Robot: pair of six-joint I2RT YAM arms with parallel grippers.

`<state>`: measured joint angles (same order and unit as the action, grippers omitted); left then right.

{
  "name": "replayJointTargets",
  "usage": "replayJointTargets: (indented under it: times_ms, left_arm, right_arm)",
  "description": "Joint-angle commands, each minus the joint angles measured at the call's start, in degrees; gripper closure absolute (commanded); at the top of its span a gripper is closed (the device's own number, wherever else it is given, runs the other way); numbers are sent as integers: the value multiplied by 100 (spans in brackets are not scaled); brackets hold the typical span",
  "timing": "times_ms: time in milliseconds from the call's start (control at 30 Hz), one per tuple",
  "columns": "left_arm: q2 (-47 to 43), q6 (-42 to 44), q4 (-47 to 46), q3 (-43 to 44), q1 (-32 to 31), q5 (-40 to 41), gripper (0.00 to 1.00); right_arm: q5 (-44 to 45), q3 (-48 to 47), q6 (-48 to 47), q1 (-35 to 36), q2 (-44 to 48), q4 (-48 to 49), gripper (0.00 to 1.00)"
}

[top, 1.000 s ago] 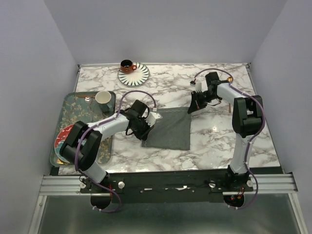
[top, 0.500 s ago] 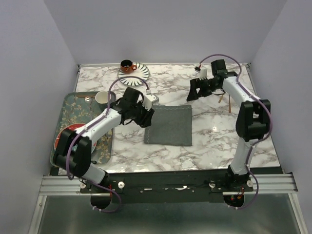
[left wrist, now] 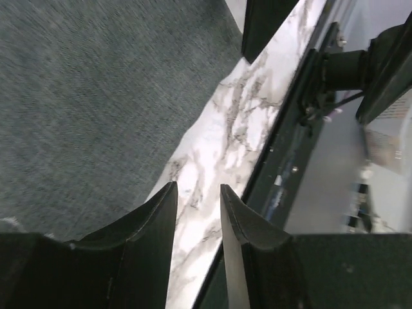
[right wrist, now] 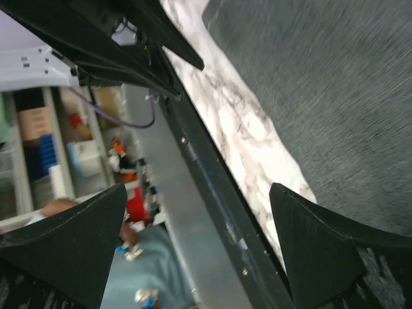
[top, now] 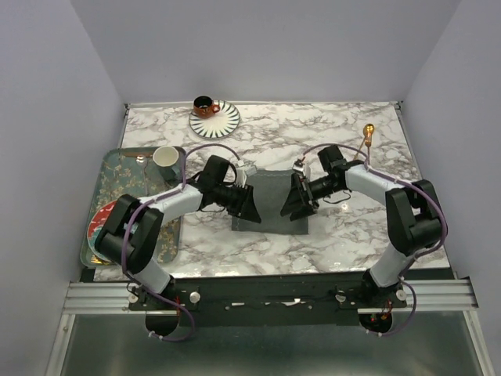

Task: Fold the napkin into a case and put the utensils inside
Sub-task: Smooth out the lower triangle-folded napkin at the center of the board.

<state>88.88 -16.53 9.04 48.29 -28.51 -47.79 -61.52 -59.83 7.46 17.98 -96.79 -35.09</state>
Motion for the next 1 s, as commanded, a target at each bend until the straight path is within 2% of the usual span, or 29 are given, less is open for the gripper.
replayJointTargets:
  times_ms: [0, 100, 200, 400, 567, 733, 867, 967]
  left_arm:
    - [533, -965, -736, -13, -14, -1126, 53]
    - [990, -1194, -868, 13, -40, -1504, 50]
    - [1385, -1133, -843, -13, -32, -1540, 48]
    - [2150, -220, -70, 22, 161, -1286, 49]
    - [2502, -34, 80, 101, 311, -1241, 49]
    - [2143, 457, 624, 198, 302, -1469, 49]
    - [1144, 1195, 1275, 487, 118, -1427, 47]
    - [895, 1021, 1232, 803, 83, -1278, 46]
  right_arm:
    - [-757, 402, 879, 162, -357, 924, 0]
    - [-748, 587, 1047, 162, -638, 1224, 0]
    - [-678, 674, 889, 75, -1015, 1207, 0]
    - [-195, 886, 581, -478, -1658, 1022, 0]
    - [78, 833, 326, -620, -1852, 671, 0]
    - [-176, 658, -147, -611, -1361, 171, 0]
    - [-755, 131, -298, -629, -474, -472, 0]
    - [-661, -431, -158, -681, -164, -359, 0]
